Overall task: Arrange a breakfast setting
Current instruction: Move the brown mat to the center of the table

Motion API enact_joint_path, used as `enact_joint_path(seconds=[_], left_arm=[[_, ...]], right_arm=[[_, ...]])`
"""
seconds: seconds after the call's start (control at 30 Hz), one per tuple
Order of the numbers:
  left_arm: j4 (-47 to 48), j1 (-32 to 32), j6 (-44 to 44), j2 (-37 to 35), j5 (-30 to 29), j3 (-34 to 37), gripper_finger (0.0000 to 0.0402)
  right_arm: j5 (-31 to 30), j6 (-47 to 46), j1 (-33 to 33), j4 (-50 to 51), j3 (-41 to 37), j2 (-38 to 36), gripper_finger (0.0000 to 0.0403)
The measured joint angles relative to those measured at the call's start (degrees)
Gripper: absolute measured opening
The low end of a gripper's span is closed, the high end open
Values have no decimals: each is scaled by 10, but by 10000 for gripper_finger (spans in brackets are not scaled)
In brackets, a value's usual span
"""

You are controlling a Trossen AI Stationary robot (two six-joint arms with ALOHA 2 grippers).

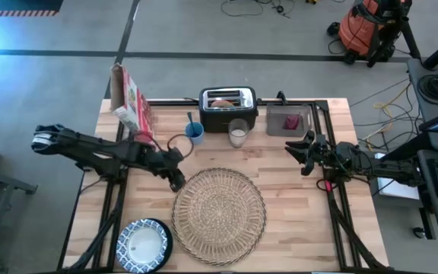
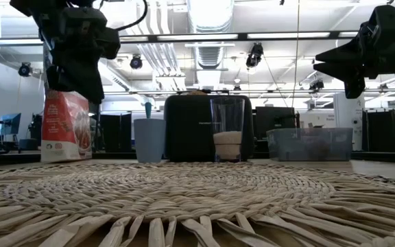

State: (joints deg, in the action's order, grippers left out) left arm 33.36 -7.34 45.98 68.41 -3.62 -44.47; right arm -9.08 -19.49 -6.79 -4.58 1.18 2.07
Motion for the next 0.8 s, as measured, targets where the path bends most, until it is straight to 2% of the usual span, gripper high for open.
enact_joint_path(seconds=[0.5, 0.8], left_arm=[[-177, -98, 53, 156, -3, -4, 68], [-179, -141, 60, 261, -26, -100, 68]], right_arm=[[0, 0, 0, 0, 0, 0, 112], [0, 0, 0, 0, 0, 0, 112]])
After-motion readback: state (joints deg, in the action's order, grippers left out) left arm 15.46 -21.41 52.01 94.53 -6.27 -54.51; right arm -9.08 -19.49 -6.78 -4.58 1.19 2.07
